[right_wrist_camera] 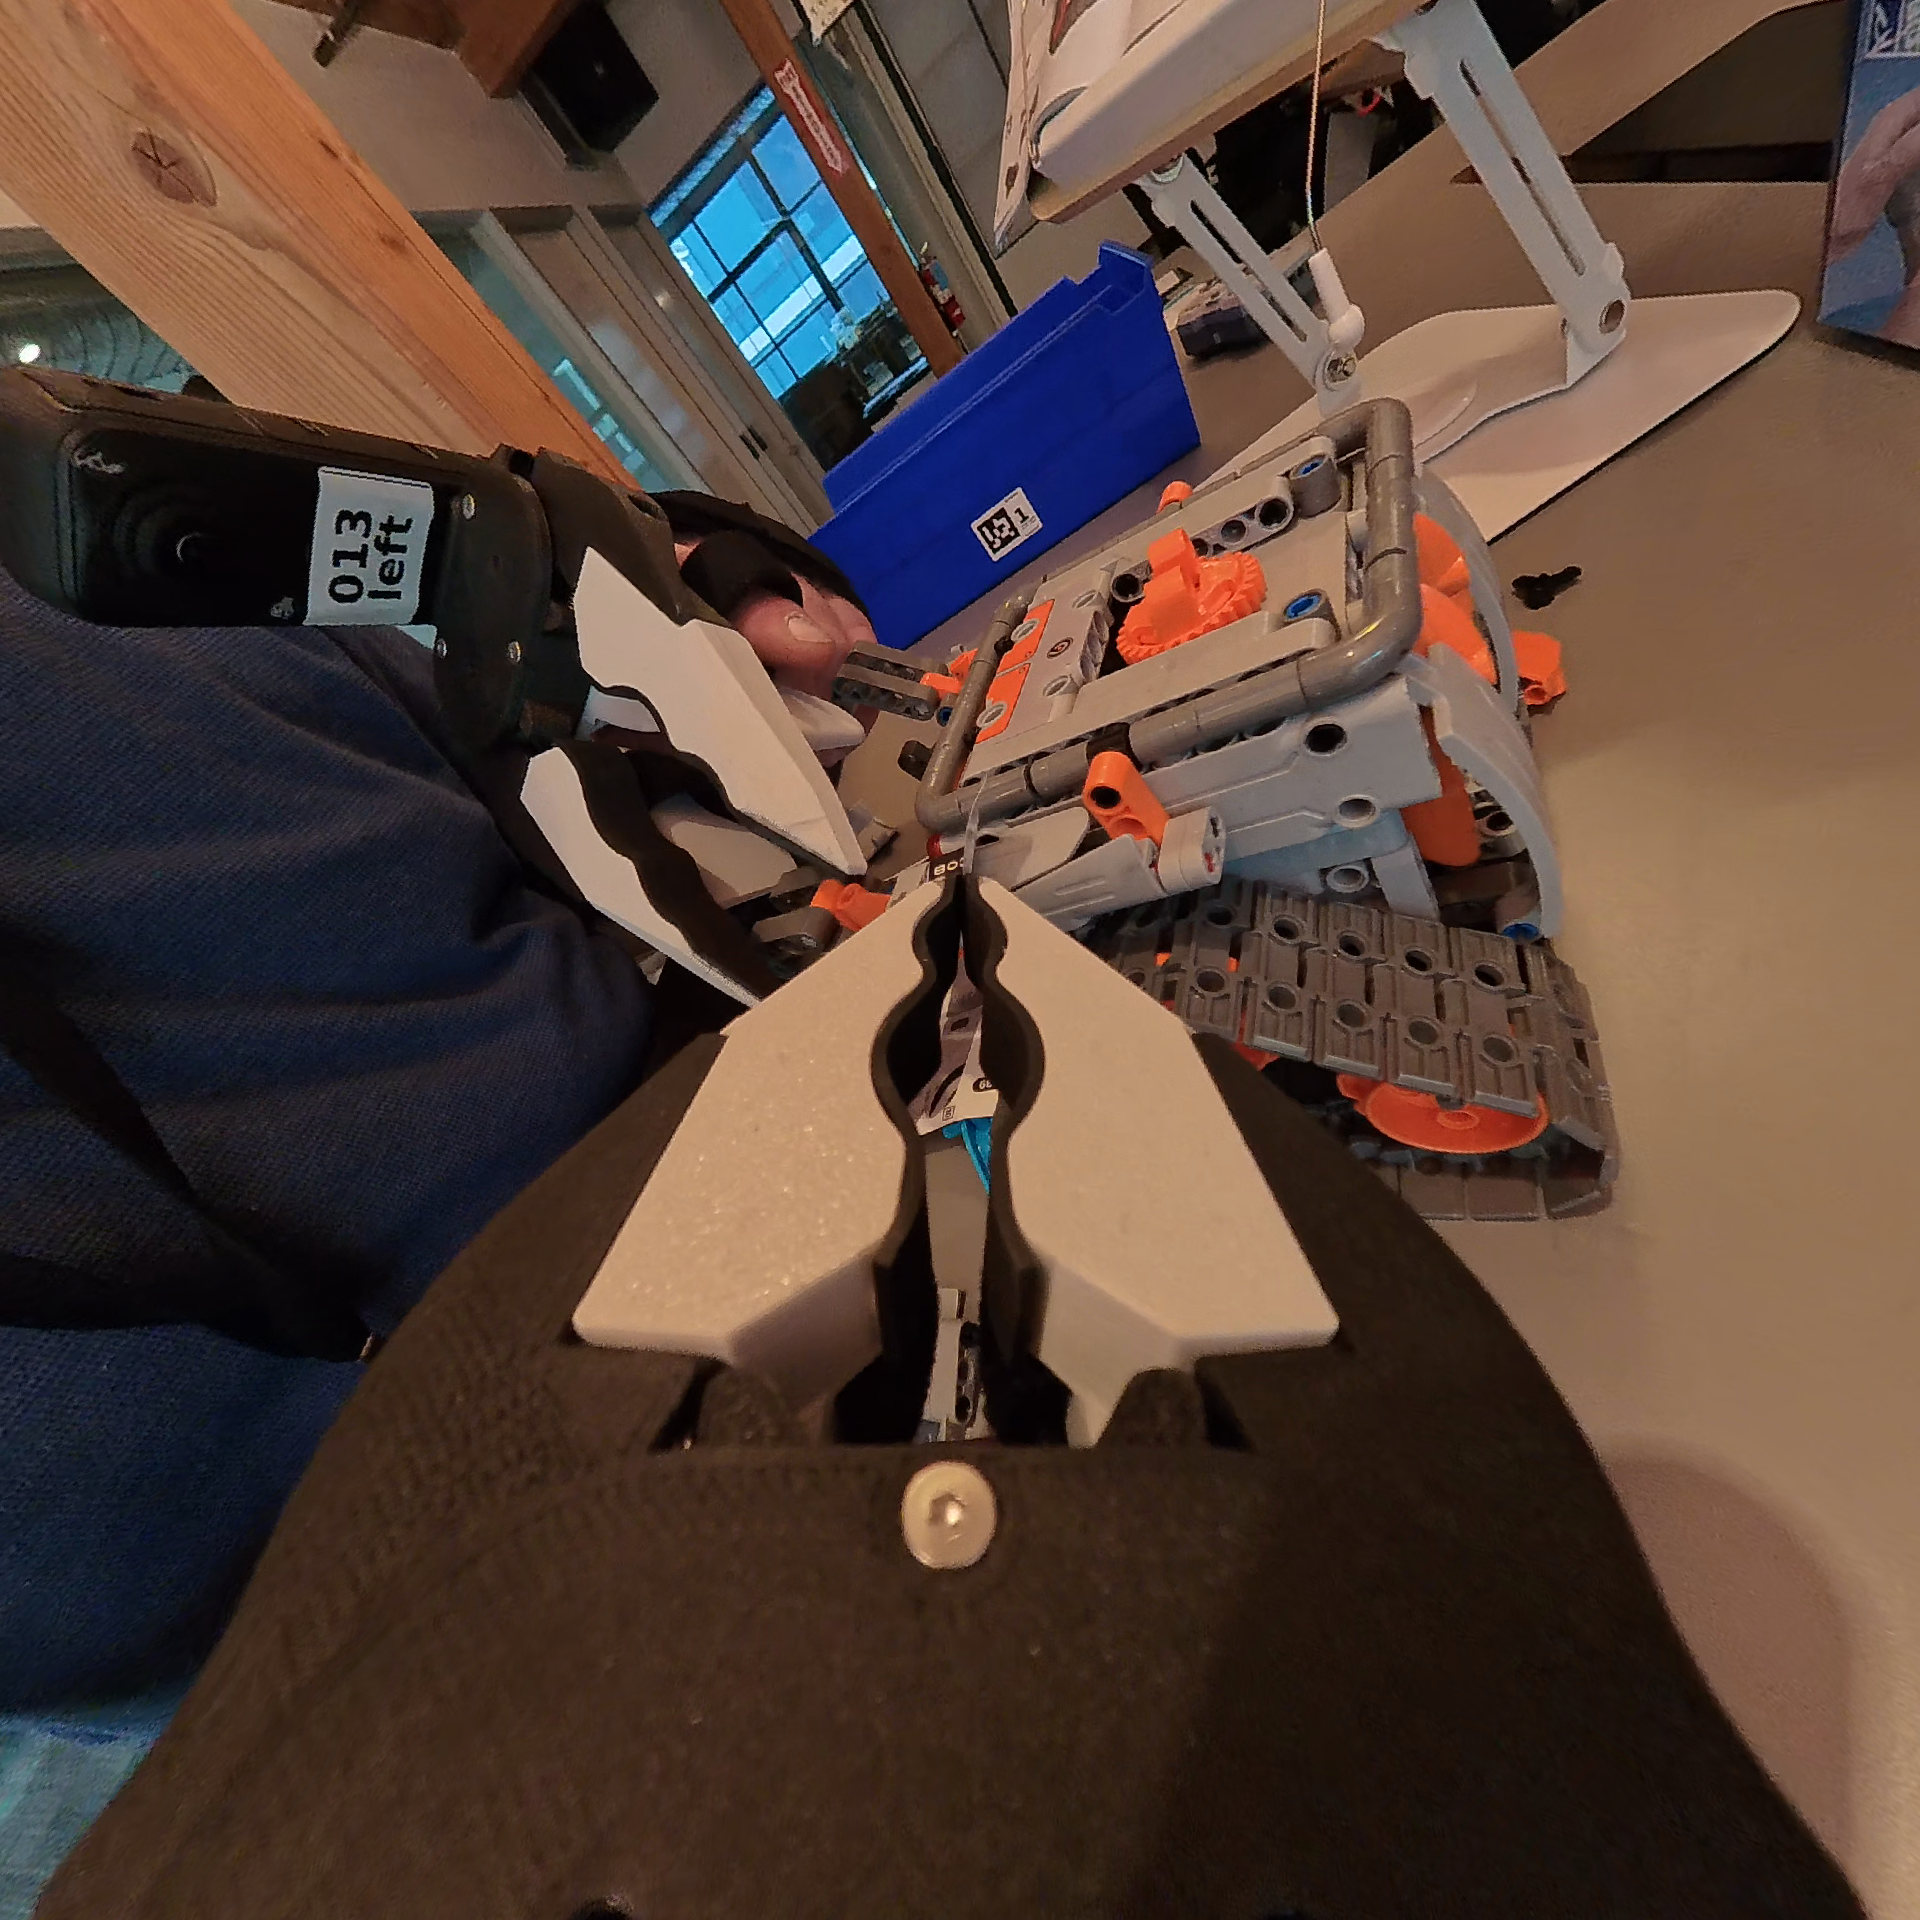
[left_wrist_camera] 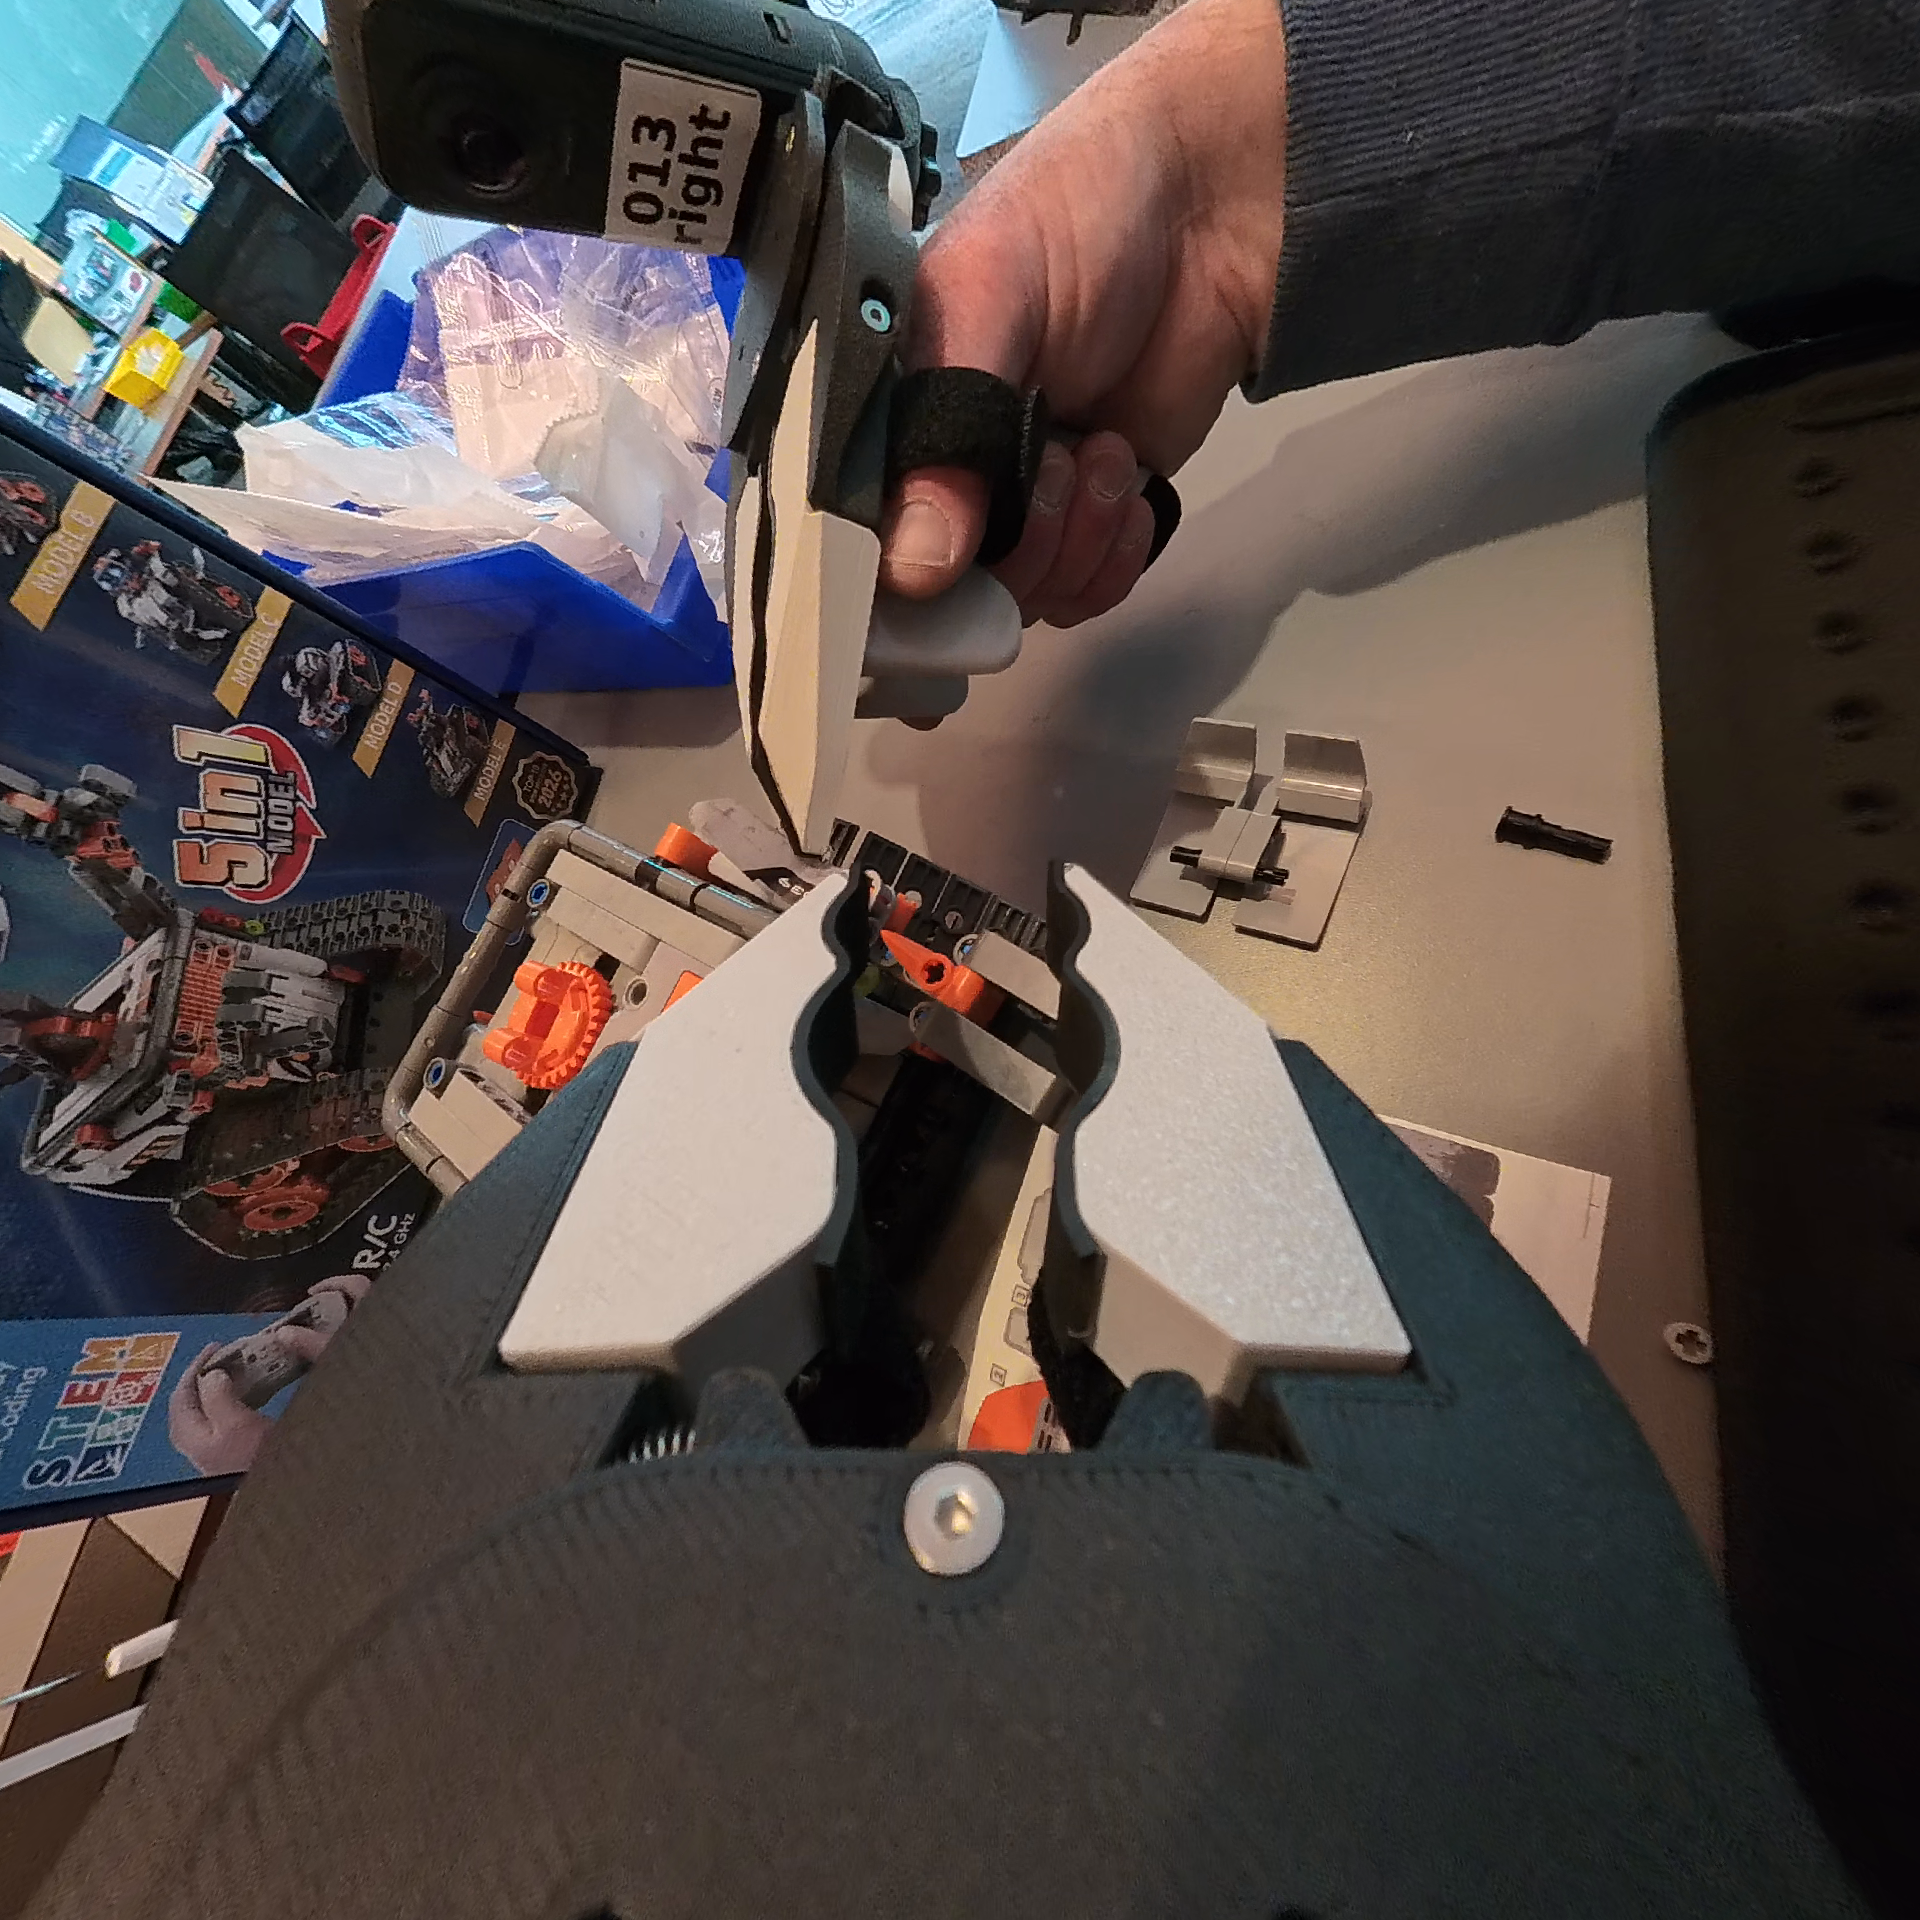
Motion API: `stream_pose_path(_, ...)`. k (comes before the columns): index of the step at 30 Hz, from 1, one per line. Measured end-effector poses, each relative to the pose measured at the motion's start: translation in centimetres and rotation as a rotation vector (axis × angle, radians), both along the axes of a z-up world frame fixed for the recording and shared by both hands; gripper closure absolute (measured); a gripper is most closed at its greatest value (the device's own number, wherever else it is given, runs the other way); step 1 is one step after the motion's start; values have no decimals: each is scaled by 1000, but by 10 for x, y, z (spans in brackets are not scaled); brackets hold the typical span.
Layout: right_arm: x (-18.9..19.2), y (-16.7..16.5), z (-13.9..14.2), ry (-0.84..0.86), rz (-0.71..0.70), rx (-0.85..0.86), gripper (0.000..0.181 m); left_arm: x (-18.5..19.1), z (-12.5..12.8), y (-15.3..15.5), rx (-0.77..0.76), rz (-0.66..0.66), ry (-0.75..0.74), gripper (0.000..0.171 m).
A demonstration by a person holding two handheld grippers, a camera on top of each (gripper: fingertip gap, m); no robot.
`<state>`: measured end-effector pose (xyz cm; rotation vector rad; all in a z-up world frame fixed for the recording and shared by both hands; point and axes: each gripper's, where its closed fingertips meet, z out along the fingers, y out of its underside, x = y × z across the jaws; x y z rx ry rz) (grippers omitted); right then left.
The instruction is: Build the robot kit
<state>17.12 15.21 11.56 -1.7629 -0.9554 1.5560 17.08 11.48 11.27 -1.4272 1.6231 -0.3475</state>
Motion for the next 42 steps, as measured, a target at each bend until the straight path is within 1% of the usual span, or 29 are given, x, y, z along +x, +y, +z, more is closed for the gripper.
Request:
stream_pose_path(16, 1, 1, -1, -23, -21, -9, 181, -1, -2, 3, -8, 10, 32, 139)
stream_pose_path(26, 1, 1, 0, -68, -59, 21, 181, -1, -4, 4, -9, 11, 46, 139)
stream_pose_path(31, 2, 0, 1, -101, -70, 42, 171, -1, -4, 4, -9, 12, 49, 140)
stream_pose_path(34, 8, 2, 5, -128, -106, 78, 164, -1, -4, 4, -10, 12, 48, 140)
stream_pose_path(36, 9, 2, 12, -130, -126, 145, 168, -1, -3, 4, -12, 12, 46, 139)
stream_pose_path(39, 4, 0, 14, -170, -137, 247, 174, -1, -4, 4, -10, 13, 48, 140)
stream_pose_path(42, -4, 2, 8, -225, -142, 304, 179, -1, -4, 5, -11, 15, 51, 140)
